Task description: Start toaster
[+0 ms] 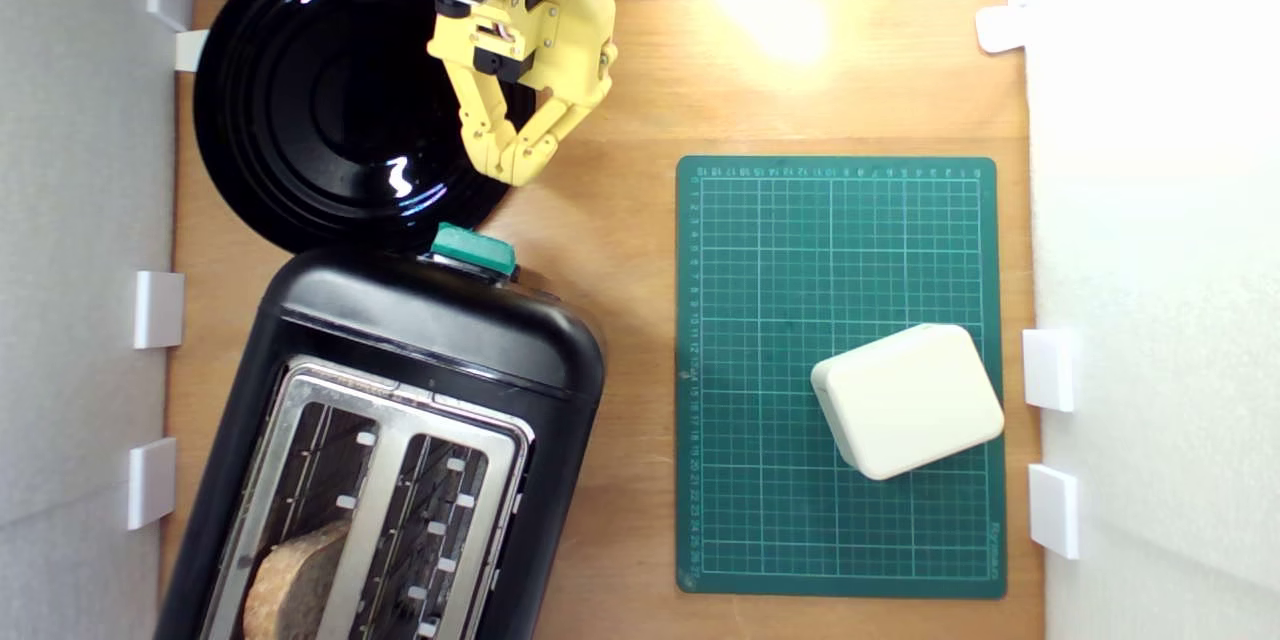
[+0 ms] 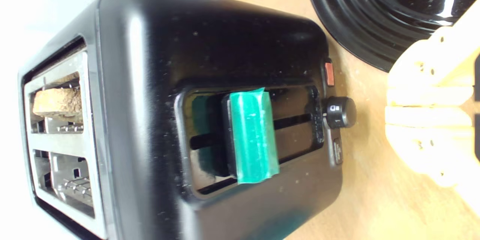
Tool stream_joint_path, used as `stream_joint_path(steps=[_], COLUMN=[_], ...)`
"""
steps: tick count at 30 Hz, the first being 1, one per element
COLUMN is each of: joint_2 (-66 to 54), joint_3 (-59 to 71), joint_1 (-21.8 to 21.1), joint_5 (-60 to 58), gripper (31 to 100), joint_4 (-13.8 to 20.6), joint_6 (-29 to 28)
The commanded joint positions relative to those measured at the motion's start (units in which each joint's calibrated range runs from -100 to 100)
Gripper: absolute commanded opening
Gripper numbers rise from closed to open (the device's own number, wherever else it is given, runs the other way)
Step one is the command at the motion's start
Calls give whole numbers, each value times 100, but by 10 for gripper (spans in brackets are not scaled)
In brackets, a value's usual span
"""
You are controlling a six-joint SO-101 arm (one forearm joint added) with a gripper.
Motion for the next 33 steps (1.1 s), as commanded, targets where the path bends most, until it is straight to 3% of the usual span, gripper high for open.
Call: stream_joint_path(steps=[1, 6, 16, 22, 33], joint_2=[687, 1344, 2335, 2876, 2926], joint_3=[-990, -1998, -3670, -4697, -5070], joint_1=[20, -68, -92, -488, -671], joint_5=[124, 938, 1075, 1075, 1075], gripper=[313, 313, 313, 313, 313], joint_4=[67, 377, 405, 415, 415], joint_6=[11, 1, 37, -5, 32])
